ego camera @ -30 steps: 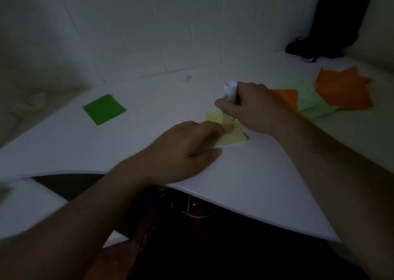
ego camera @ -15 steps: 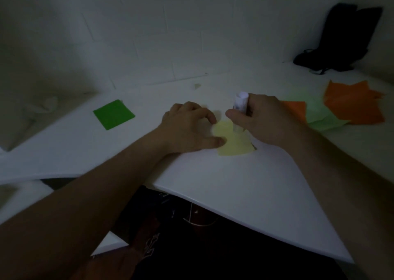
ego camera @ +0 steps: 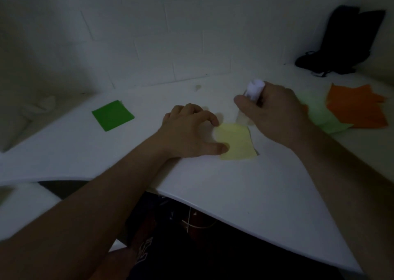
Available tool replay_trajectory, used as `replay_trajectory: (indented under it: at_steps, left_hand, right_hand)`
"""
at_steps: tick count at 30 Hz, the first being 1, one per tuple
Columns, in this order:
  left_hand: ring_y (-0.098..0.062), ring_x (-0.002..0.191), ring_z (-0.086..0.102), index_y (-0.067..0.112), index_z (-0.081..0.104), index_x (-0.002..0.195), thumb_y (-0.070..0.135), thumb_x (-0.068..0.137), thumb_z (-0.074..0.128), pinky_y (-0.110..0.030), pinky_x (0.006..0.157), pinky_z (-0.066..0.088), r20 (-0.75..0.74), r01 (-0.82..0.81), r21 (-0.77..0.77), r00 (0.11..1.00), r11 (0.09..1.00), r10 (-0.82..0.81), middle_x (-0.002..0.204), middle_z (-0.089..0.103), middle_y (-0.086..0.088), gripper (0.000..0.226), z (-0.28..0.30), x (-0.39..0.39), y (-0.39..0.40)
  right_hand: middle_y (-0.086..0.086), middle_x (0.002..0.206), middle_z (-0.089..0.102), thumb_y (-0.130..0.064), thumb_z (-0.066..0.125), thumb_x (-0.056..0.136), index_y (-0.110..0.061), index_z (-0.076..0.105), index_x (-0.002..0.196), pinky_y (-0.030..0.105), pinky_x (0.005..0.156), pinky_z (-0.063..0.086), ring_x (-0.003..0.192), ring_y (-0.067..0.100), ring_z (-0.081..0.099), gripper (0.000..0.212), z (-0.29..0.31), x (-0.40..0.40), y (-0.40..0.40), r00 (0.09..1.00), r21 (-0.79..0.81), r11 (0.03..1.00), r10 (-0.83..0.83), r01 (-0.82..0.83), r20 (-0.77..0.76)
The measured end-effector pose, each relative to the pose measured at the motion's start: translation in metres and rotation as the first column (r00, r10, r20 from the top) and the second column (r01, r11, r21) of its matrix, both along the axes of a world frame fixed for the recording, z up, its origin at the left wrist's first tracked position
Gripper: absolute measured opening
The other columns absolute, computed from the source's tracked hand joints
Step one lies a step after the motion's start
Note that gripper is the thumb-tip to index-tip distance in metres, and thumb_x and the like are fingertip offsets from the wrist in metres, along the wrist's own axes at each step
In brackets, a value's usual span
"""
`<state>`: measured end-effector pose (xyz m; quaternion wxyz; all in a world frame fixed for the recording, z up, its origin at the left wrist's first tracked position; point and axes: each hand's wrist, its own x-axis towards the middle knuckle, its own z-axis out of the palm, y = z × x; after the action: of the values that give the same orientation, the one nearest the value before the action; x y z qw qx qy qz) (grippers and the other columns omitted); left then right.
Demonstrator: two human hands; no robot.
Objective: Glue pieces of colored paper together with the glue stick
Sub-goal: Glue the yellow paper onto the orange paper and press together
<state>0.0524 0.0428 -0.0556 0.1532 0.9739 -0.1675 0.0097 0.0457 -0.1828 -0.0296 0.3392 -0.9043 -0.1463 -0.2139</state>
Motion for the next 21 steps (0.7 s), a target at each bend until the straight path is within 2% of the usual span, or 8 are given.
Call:
replay_trajectory:
  at_steps: [3, 7, 9, 11, 15, 21]
  left_hand:
    - [-0.024, 0.134, 0.034, 0.059, 0.047, 0.123, 0.096, 0.048, 0.05, -0.047, 0.112, 0.03, -0.007, -0.009, 0.009, 1.0, 1.0, 0.009, 0.139, 0.042, 0.01, 0.083, 0.0, -0.001, -0.001]
    - [-0.024, 0.134, 0.035, 0.058, 0.047, 0.124, 0.095, 0.046, 0.049, -0.046, 0.11, 0.03, 0.009, -0.009, 0.005, 1.0, 1.0, 0.009, 0.139, 0.043, 0.009, 0.086, 0.0, -0.002, -0.001]
    - [-0.024, 0.134, 0.035, 0.057, 0.047, 0.128, 0.095, 0.046, 0.047, -0.046, 0.111, 0.03, 0.011, -0.008, 0.01, 1.0, 1.0, 0.008, 0.141, 0.043, 0.008, 0.09, 0.0, -0.003, -0.001]
    - [-0.025, 0.135, 0.035, 0.056, 0.047, 0.132, 0.096, 0.046, 0.046, -0.046, 0.111, 0.03, 0.014, -0.01, 0.023, 1.0, 1.0, 0.009, 0.142, 0.043, 0.007, 0.095, 0.0, -0.002, -0.002]
    - [-0.025, 0.133, 0.035, 0.055, 0.044, 0.138, 0.096, 0.046, 0.045, -0.047, 0.11, 0.032, 0.021, -0.018, 0.035, 1.0, 0.999, 0.017, 0.142, 0.043, 0.007, 0.101, 0.0, -0.002, -0.003]
    - [-0.024, 0.129, 0.036, 0.055, 0.045, 0.136, 0.096, 0.048, 0.045, -0.044, 0.108, 0.033, 0.019, 0.003, 0.031, 1.0, 1.0, -0.003, 0.137, 0.044, 0.008, 0.097, -0.001, -0.002, -0.002]
  right_hand:
    - [-0.012, 0.066, 0.059, -0.045, 0.061, 0.098, -0.031, 0.047, 0.074, 0.014, 0.06, 0.033, 0.064, -0.005, 0.055, 0.03, -0.008, 0.0, 0.012, 0.996, -0.035, 0.997, 0.07, -0.073, -0.063]
    - [-0.007, 0.069, 0.064, -0.044, 0.061, 0.097, -0.039, 0.044, 0.068, 0.015, 0.062, 0.036, 0.068, -0.002, 0.06, 0.035, -0.013, 0.0, 0.015, 0.983, -0.048, 0.987, 0.15, -0.156, -0.103]
    - [-0.003, 0.068, 0.063, -0.051, 0.057, 0.094, -0.034, 0.045, 0.068, 0.026, 0.065, 0.045, 0.068, 0.006, 0.061, 0.033, -0.017, 0.0, 0.017, 0.979, -0.053, 0.981, 0.18, -0.186, -0.1]
    - [-0.002, 0.068, 0.063, -0.055, 0.056, 0.091, -0.032, 0.046, 0.068, 0.035, 0.066, 0.049, 0.068, 0.011, 0.062, 0.034, -0.02, 0.001, 0.02, 0.979, -0.052, 0.981, 0.18, -0.185, -0.094]
    - [-0.007, 0.069, 0.063, -0.047, 0.063, 0.096, -0.038, 0.047, 0.07, 0.029, 0.067, 0.044, 0.069, 0.006, 0.062, 0.032, -0.024, 0.005, 0.027, 0.982, -0.043, 0.983, 0.177, -0.18, -0.069]
    - [-0.006, 0.074, 0.067, -0.054, 0.057, 0.094, -0.029, 0.058, 0.079, 0.038, 0.074, 0.055, 0.073, 0.009, 0.065, 0.029, -0.027, 0.006, 0.038, 0.985, -0.054, 0.985, 0.159, -0.162, -0.059]
